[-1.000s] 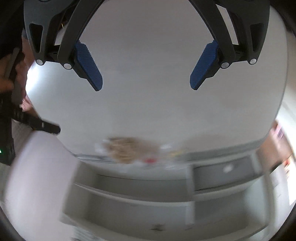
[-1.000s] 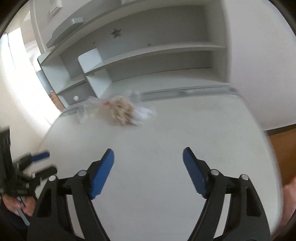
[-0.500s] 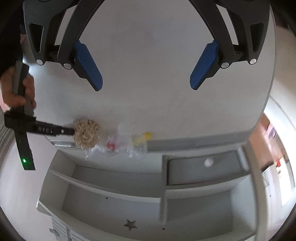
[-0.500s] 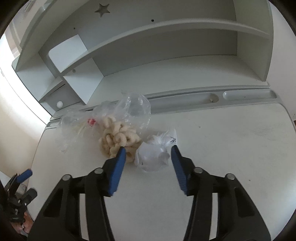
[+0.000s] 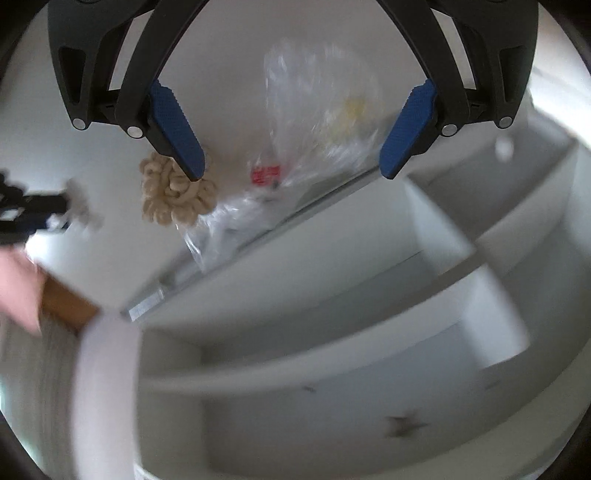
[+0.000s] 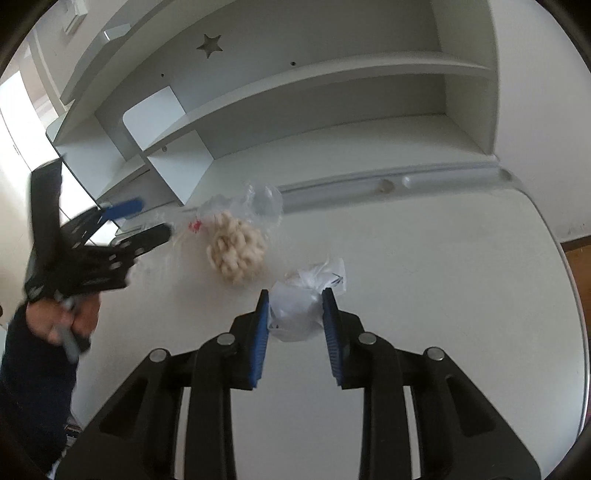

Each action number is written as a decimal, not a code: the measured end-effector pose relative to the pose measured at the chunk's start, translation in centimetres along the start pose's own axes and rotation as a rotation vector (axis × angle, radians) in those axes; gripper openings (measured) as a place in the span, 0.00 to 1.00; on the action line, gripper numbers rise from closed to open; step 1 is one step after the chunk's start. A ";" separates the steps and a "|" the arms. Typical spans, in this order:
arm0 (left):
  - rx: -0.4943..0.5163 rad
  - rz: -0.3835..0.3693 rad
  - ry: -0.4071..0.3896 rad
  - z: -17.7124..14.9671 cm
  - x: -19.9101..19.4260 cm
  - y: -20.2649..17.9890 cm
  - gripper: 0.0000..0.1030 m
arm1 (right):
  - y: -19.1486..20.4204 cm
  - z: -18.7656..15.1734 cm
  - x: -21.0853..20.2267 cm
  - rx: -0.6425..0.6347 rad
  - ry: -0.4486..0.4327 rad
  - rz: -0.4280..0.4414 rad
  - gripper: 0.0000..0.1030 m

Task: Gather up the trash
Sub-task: 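Grasp the clear plastic bag with left gripper while right gripper grasps white tissue, then carry the clear plastic bag and white tissue over to the trash bin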

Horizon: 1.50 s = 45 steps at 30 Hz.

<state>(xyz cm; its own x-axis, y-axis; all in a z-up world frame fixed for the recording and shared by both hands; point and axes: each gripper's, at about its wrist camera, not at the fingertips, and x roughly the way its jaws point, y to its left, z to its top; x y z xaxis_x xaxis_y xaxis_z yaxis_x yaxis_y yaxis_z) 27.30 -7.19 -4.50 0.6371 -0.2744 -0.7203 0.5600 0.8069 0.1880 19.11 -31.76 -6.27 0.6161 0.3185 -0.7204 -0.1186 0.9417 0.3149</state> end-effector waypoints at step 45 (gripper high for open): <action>0.383 -0.638 0.000 -0.6 -10.0 -52.2 0.32 | -28.7 -38.0 -29.6 0.834 -0.044 -0.636 0.27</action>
<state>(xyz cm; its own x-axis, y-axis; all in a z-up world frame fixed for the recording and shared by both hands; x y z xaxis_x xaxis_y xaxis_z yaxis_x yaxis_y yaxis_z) -8.63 -46.26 -7.51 0.1260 -0.6286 -0.7674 0.9667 0.2516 -0.0474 -25.32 -64.10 -17.41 0.4064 -0.2293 -0.8845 0.8011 0.5550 0.2242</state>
